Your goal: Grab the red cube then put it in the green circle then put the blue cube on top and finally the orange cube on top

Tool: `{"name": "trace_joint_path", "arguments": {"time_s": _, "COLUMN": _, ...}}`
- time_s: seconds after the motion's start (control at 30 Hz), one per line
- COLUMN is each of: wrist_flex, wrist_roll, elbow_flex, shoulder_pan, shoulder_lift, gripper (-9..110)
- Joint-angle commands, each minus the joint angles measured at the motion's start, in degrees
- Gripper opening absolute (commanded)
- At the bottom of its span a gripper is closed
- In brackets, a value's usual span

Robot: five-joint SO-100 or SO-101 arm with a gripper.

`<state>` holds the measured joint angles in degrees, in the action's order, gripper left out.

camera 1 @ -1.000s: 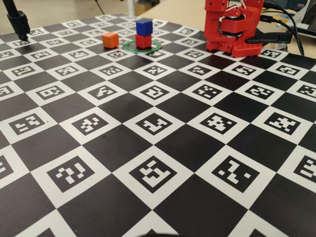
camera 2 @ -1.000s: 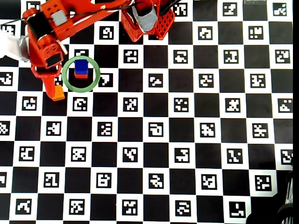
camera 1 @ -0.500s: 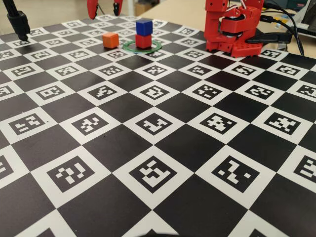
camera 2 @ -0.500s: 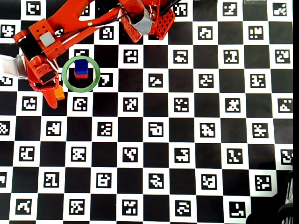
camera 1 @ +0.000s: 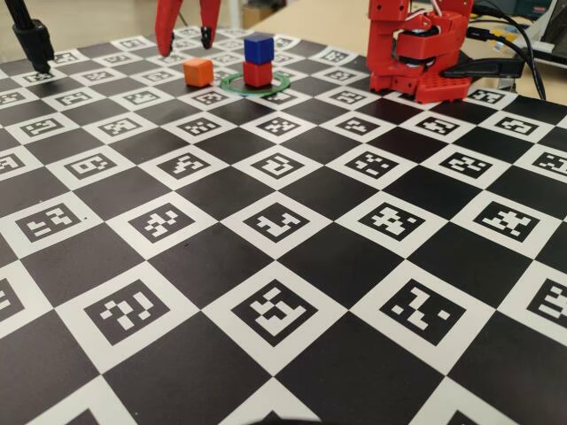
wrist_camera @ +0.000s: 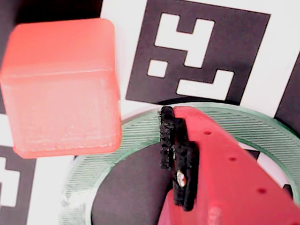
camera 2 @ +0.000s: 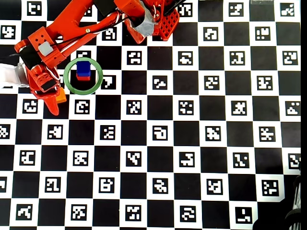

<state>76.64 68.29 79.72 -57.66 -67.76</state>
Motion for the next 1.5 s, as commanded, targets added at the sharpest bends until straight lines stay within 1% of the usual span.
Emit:
{"name": "trace_joint_path", "arguments": {"time_s": 0.0, "wrist_flex": -1.9, "wrist_roll": 0.1, "elbow_flex": 0.9, "shoulder_pan": 0.4, "shoulder_lift": -1.8, "gripper": 45}}
{"name": "trace_joint_path", "arguments": {"time_s": 0.2, "wrist_flex": -6.5, "wrist_roll": -0.8, "elbow_flex": 5.0, "shoulder_pan": 0.9, "shoulder_lift": -1.4, "gripper": 45}}
{"name": "trace_joint_path", "arguments": {"time_s": 0.5, "wrist_flex": -11.0, "wrist_roll": -2.3, "elbow_flex": 6.7, "shoulder_pan": 2.3, "shoulder_lift": -0.4, "gripper": 45}}
{"name": "trace_joint_path", "arguments": {"time_s": 1.0, "wrist_flex": -12.3, "wrist_roll": -2.8, "elbow_flex": 7.5, "shoulder_pan": 2.7, "shoulder_lift": -0.3, "gripper": 45}}
{"name": "trace_joint_path", "arguments": {"time_s": 1.47, "wrist_flex": -12.5, "wrist_roll": -3.0, "elbow_flex": 7.4, "shoulder_pan": 2.7, "shoulder_lift": -0.1, "gripper": 38}}
